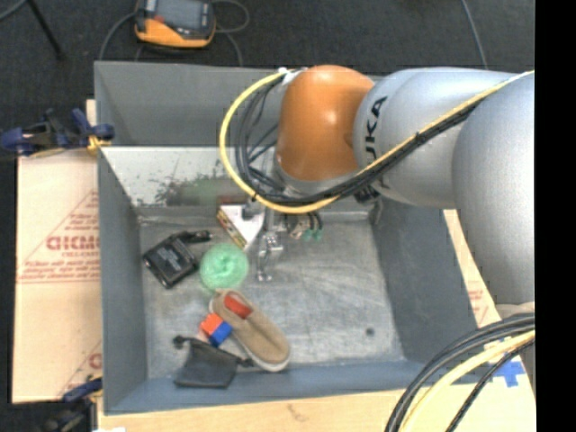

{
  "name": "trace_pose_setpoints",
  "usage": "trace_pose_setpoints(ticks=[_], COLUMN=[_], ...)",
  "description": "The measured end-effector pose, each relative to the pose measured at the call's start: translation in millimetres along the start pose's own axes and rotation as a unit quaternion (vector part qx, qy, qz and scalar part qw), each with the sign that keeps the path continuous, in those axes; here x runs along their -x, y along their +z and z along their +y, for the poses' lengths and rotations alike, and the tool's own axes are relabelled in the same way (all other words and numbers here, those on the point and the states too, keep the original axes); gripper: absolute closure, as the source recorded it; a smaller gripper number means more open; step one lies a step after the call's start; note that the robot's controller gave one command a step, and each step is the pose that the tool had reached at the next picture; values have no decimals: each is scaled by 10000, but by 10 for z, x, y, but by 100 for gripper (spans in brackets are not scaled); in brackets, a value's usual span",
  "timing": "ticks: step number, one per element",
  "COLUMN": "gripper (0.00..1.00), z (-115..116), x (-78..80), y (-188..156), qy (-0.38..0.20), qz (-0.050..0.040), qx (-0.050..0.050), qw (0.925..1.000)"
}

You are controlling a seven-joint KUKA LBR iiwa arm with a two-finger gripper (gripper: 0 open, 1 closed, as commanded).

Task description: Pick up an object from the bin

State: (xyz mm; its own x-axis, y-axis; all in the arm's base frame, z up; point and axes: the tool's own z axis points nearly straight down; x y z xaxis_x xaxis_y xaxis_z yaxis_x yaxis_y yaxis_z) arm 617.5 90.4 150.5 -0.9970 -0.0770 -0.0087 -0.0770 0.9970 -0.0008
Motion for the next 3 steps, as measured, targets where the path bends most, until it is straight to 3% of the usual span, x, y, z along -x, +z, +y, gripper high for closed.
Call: trace_pose_setpoints(ticks=[1,2,3], gripper=[0,0,0], z=[413,337,464], x=[125,-116,-25], y=[-1,412,723], qy=[-730,-44,463], qz=[34,9,68], qx=[6,17,-27], qw=[9973,10000,9989])
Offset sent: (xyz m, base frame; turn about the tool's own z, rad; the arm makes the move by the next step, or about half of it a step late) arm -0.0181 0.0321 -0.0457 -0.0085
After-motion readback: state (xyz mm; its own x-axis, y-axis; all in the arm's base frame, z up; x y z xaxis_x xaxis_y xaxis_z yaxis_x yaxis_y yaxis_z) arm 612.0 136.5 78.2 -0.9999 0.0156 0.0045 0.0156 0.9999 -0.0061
